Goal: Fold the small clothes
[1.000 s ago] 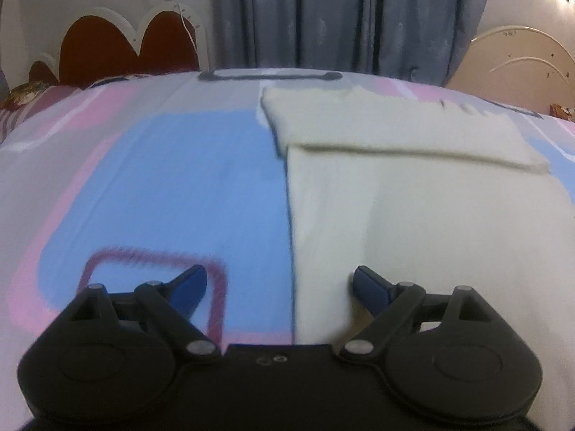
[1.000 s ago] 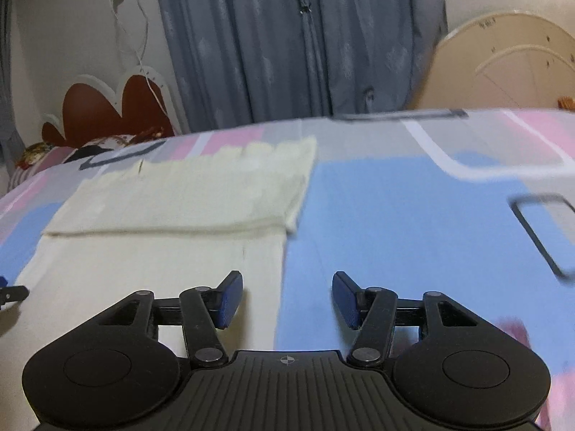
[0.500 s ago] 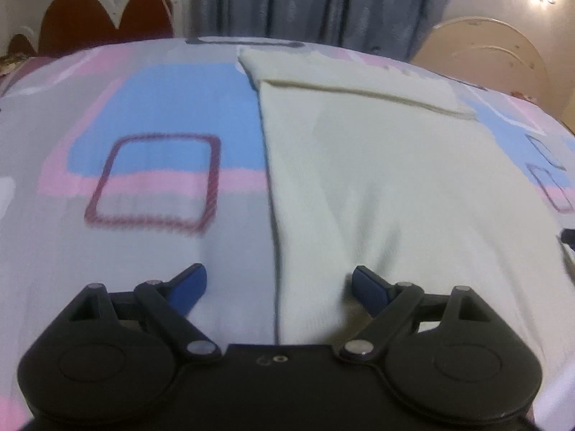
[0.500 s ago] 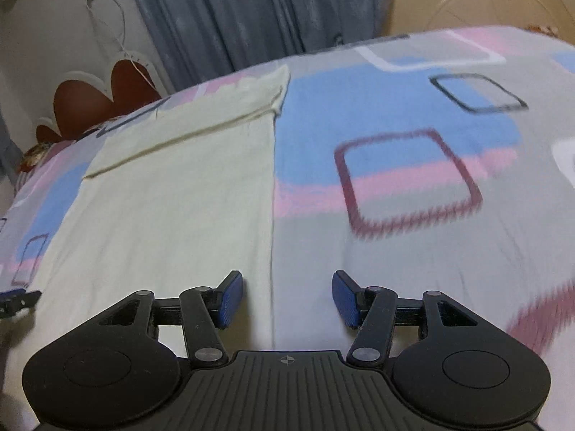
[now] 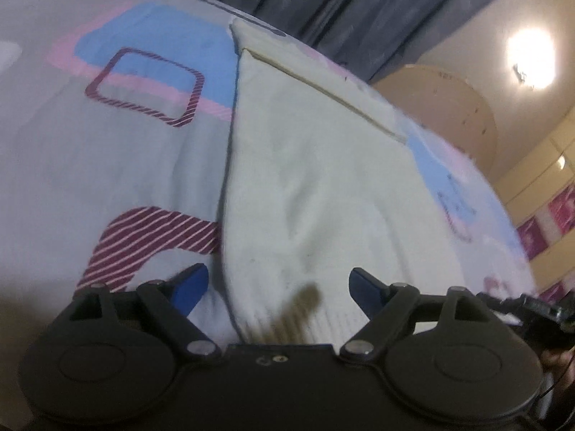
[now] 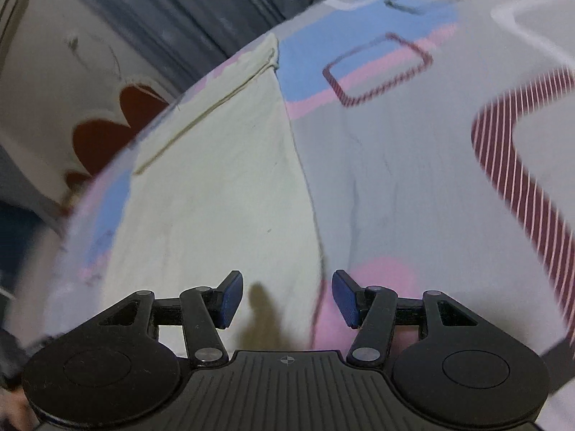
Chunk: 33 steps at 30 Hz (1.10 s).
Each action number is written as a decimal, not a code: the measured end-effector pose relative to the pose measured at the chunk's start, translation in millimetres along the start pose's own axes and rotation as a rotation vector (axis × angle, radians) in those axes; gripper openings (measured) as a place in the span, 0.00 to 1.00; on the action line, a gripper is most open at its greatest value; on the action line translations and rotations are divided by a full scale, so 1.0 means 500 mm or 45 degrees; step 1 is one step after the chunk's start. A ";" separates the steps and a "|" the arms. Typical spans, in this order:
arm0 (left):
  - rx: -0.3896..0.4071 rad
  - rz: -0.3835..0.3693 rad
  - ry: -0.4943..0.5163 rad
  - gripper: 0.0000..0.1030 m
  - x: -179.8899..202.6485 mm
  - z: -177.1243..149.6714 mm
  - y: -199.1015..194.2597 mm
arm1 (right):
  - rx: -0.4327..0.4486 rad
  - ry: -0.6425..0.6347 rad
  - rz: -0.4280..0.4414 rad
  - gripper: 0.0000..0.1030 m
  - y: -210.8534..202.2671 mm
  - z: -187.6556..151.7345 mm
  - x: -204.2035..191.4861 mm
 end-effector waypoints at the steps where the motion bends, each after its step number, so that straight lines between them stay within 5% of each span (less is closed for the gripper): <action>1: 0.002 -0.018 -0.020 0.76 -0.001 0.002 0.002 | -0.005 0.041 0.036 0.54 0.002 0.001 0.003; 7: -0.007 -0.072 -0.091 0.61 -0.009 0.003 0.001 | -0.001 0.110 0.106 0.53 0.008 0.012 0.001; 10: -0.015 -0.118 -0.160 0.51 -0.027 -0.011 -0.011 | -0.044 0.127 0.149 0.36 0.007 -0.001 0.008; 19: -0.016 -0.215 -0.226 0.51 -0.028 0.008 0.020 | -0.028 0.155 0.202 0.32 0.044 0.043 0.021; 24: -0.001 -0.232 -0.211 0.51 -0.028 -0.009 0.005 | -0.075 0.029 0.124 0.11 0.041 0.028 0.015; 27: 0.017 -0.232 -0.231 0.48 -0.034 -0.006 0.009 | -0.079 0.031 0.128 0.10 0.041 0.028 0.022; 28: 0.020 -0.209 -0.235 0.39 -0.037 -0.004 0.011 | -0.082 0.030 0.123 0.08 0.045 0.029 0.021; 29: 0.026 -0.160 -0.219 0.14 -0.038 -0.001 0.011 | -0.083 0.013 0.098 0.03 0.049 0.030 0.018; 30: 0.045 -0.088 -0.178 0.00 -0.037 0.003 0.007 | -0.080 -0.015 0.063 0.02 0.053 0.032 0.012; 33: 0.186 -0.162 -0.136 0.02 -0.008 0.021 -0.035 | -0.023 -0.139 0.020 0.02 0.030 0.039 -0.034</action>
Point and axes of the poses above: each gripper's, at about its wrist camera, not at the fingertips, and y roughly the way its jaws point, x to its right, z to its top, the point moved 7 cm from there along y, roughly the way its jaws point, and after that the axes turned 1 degree about -z, right-handed, at the moved point
